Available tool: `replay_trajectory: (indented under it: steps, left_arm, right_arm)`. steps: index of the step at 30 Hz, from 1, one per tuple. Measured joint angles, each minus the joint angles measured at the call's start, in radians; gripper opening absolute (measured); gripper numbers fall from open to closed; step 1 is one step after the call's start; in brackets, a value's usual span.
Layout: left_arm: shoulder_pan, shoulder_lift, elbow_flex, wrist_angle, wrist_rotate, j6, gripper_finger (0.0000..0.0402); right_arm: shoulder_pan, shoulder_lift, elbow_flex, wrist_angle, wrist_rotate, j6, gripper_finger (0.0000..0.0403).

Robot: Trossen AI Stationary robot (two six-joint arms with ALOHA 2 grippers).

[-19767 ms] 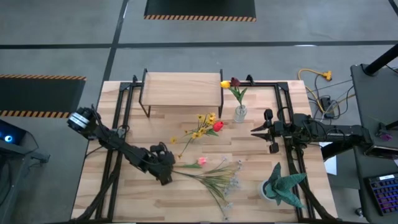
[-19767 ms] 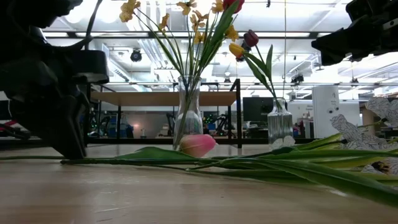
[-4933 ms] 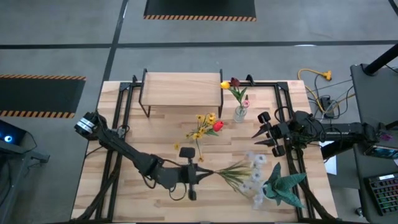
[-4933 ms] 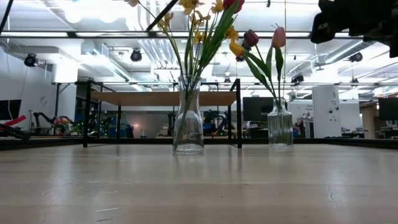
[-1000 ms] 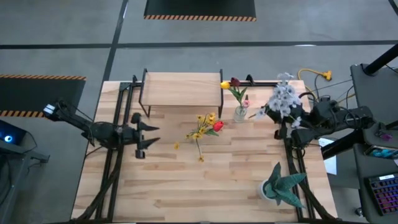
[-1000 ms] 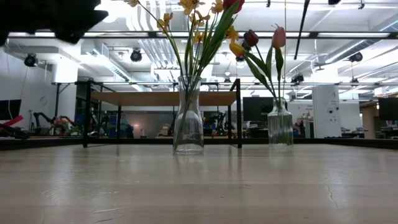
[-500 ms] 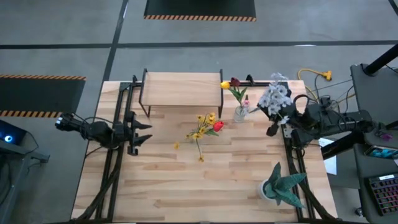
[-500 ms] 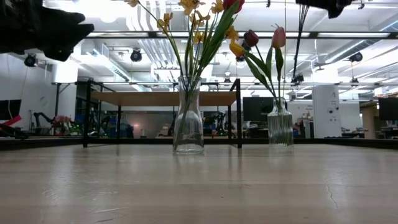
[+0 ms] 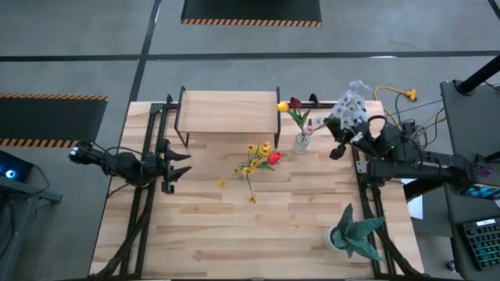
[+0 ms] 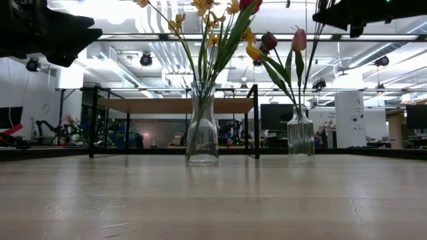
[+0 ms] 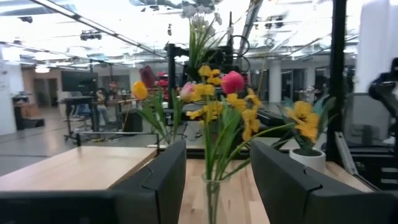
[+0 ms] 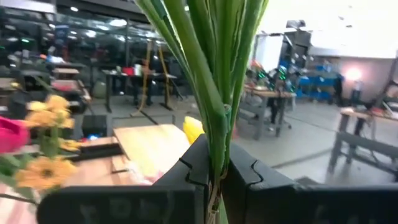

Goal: Pick and place flowers into a vace then onto a shelf
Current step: Put the white flowers into the top transparent vase

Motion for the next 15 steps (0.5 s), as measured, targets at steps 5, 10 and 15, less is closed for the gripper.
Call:
replay_trajectory:
  steps: [5, 10, 15]
  left_arm:
    - [0.000, 0.000, 0.000, 0.000, -0.011, 0.000, 0.0163]
    - [0.000, 0.000, 0.000, 0.000, -0.011, 0.000, 0.0163]
    - [0.000, 0.002, 0.000, 0.000, -0.011, -0.006, 0.0163]
  right_arm:
    - [-0.121, 0.044, -0.008, 0.005, -0.107, 0.067, 0.0013]
    - [-0.206, 0.087, -0.014, 0.076, -0.230, 0.108, 0.0013]
    - [-0.248, 0.139, -0.016, 0.074, -0.257, 0.133, 0.0013]
